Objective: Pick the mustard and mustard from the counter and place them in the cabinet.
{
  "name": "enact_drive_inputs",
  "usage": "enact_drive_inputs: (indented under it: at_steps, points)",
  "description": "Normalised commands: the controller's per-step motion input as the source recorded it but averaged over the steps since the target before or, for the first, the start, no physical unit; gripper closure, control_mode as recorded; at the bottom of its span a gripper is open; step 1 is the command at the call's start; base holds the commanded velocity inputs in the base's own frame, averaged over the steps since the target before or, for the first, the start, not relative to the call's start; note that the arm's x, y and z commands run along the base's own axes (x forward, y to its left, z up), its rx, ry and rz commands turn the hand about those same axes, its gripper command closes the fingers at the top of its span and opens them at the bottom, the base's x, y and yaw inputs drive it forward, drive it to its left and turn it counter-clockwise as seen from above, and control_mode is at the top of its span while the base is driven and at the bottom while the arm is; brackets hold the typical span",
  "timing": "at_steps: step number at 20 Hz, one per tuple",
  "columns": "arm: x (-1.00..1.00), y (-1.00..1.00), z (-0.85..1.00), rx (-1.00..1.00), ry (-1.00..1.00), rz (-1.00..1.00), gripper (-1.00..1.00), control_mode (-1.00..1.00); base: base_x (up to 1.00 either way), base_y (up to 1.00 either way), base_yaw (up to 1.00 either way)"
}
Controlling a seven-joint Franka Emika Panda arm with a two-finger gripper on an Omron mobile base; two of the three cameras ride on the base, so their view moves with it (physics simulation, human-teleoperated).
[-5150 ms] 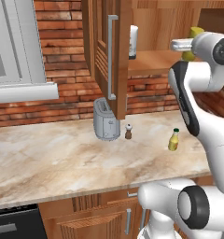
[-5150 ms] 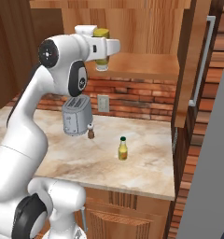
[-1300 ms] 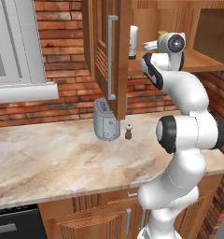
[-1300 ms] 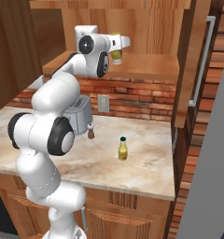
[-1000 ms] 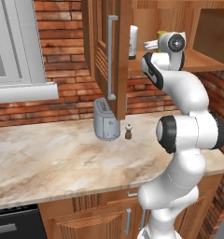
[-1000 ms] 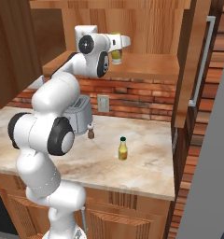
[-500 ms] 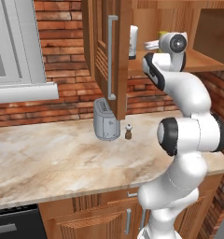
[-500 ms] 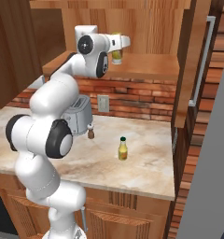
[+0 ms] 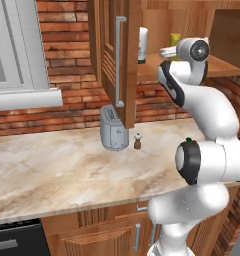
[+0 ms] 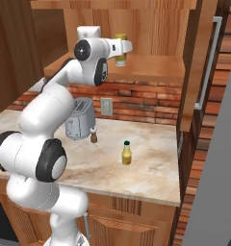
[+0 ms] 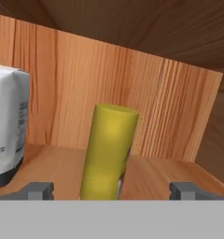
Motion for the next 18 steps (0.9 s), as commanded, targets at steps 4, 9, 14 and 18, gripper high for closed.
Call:
enact_drive_inputs:
  at_steps: [4,9,14,18]
  points:
    - [-0.92,0.0,-0.18,0.0,-0.02,0.0,-1.0,-1.0,0.0,0.0,0.0]
    - [-1.0,0.03,-0.45,-0.02,-0.03,0.0,-1.0,-1.0,0.0,0.0,0.0]
    - [-1.0,0.03,-0.57,-0.05,0.0,0.0,-1.0,-1.0,0.0,0.0,0.0]
    - [-1.0,0.0,-0.67,-0.06,0.0,0.0,-1.0,-1.0,0.0,0.0,0.0]
